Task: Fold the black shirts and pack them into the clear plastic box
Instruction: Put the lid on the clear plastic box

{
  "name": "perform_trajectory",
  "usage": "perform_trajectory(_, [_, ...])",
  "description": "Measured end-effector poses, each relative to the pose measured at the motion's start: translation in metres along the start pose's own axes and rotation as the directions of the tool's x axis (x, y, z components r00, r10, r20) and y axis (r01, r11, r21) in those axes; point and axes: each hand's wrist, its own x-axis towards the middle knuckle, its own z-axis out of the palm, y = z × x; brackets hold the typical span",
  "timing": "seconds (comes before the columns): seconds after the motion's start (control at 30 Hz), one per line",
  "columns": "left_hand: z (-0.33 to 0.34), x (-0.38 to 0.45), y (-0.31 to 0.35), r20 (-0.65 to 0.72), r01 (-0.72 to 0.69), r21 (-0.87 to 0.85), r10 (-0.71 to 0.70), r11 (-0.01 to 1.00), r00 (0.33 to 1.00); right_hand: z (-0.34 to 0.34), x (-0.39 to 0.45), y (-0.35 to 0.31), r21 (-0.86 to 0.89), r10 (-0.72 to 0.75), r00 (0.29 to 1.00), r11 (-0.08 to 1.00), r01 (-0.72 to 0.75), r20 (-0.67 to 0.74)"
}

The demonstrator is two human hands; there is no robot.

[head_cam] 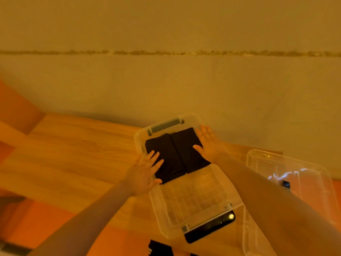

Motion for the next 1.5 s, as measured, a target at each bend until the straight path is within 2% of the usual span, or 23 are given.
perform_trajectory(0.07, [-0.009, 0.003, -0.034, 0.151, -0.081, 0.030, 0.075, 0.996, 0.986, 0.000, -0.005, -0.011, 0.025, 0.059, 0.996, 0.998, -0.057, -0.061])
perform_trajectory(0.13, [-0.015, 0.012, -0.062, 0.185, -0.152, 0.038, 0.143, 0.988, 0.972, -0.003, -0.027, -0.032, 0.070, 0.160, 0.978, 0.986, -0.152, -0.132])
perform_trajectory(0.2, [-0.014, 0.020, -0.074, 0.174, -0.191, 0.036, 0.182, 0.981, 0.968, 0.003, -0.059, -0.065, 0.079, 0.197, 0.968, 0.979, -0.186, -0.158])
perform_trajectory(0.3, [-0.009, 0.023, -0.077, 0.138, -0.207, 0.018, 0.203, 0.978, 0.969, 0.047, -0.103, -0.132, 0.121, 0.270, 0.954, 0.959, -0.255, -0.131])
perform_trajectory(0.43, [0.000, 0.024, -0.080, 0.092, -0.166, -0.035, 0.169, 0.986, 0.981, 0.104, -0.130, -0.164, 0.117, 0.290, 0.951, 0.954, -0.278, -0.107])
perform_trajectory(0.5, [0.006, 0.021, -0.079, 0.085, -0.144, -0.037, 0.146, 0.989, 0.986, 0.105, -0.137, -0.165, 0.097, 0.292, 0.944, 0.955, -0.280, -0.153])
perform_trajectory(0.6, [0.016, 0.007, -0.078, 0.052, -0.086, -0.067, 0.089, 0.994, 0.995, 0.100, -0.142, -0.166, 0.060, 0.373, 0.906, 0.928, -0.369, -0.198])
perform_trajectory(0.7, [0.035, -0.010, -0.082, -0.038, -0.044, -0.034, 0.043, 0.998, 0.998, 0.098, -0.152, -0.167, 0.116, 0.478, 0.863, 0.878, -0.464, -0.162])
perform_trajectory(0.83, [0.061, -0.034, -0.081, -0.002, -0.056, -0.151, 0.056, 0.987, 0.998, 0.108, -0.158, -0.152, 0.126, 0.543, 0.819, 0.840, -0.528, -0.186])
perform_trajectory(0.9, [0.062, -0.049, -0.077, -0.034, -0.035, -0.175, 0.030, 0.984, 0.999, 0.108, -0.156, -0.141, 0.098, 0.540, 0.823, 0.842, -0.531, -0.178])
perform_trajectory(1.0, [0.063, -0.069, -0.067, -0.021, -0.009, -0.189, 0.005, 0.982, 1.000, 0.098, -0.151, -0.123, 0.025, 0.467, 0.868, 0.882, -0.470, -0.166])
perform_trajectory(1.17, [0.075, -0.092, -0.050, -0.024, -0.013, -0.226, 0.008, 0.974, 1.000, 0.077, -0.143, -0.105, 0.090, 0.492, 0.867, 0.869, -0.486, -0.074])
perform_trajectory(1.23, [0.072, -0.095, -0.047, -0.031, -0.005, -0.212, -0.001, 0.977, 1.000, 0.077, -0.148, -0.100, 0.202, 0.508, 0.856, 0.852, -0.484, -0.092])
perform_trajectory(1.3, [0.071, -0.095, -0.048, -0.051, -0.010, -0.187, 0.000, 0.982, 0.999, 0.084, -0.164, -0.090, 0.359, 0.592, 0.794, 0.777, -0.518, -0.136])
perform_trajectory(1.37, [0.071, -0.093, -0.049, -0.076, -0.002, -0.189, -0.012, 0.982, 0.997, 0.100, -0.189, -0.075, 0.383, 0.717, 0.683, 0.676, -0.629, -0.143])
perform_trajectory(1.43, [0.071, -0.090, -0.045, -0.091, 0.005, -0.198, -0.024, 0.980, 0.996, 0.117, -0.213, -0.061, 0.376, 0.815, 0.575, 0.554, -0.743, -0.065])
perform_trajectory(1.5, [0.067, -0.085, -0.033, -0.087, -0.013, -0.191, -0.003, 0.982, 0.996, 0.132, -0.226, -0.047, 0.350, 0.853, 0.521, 0.482, -0.803, 0.022])
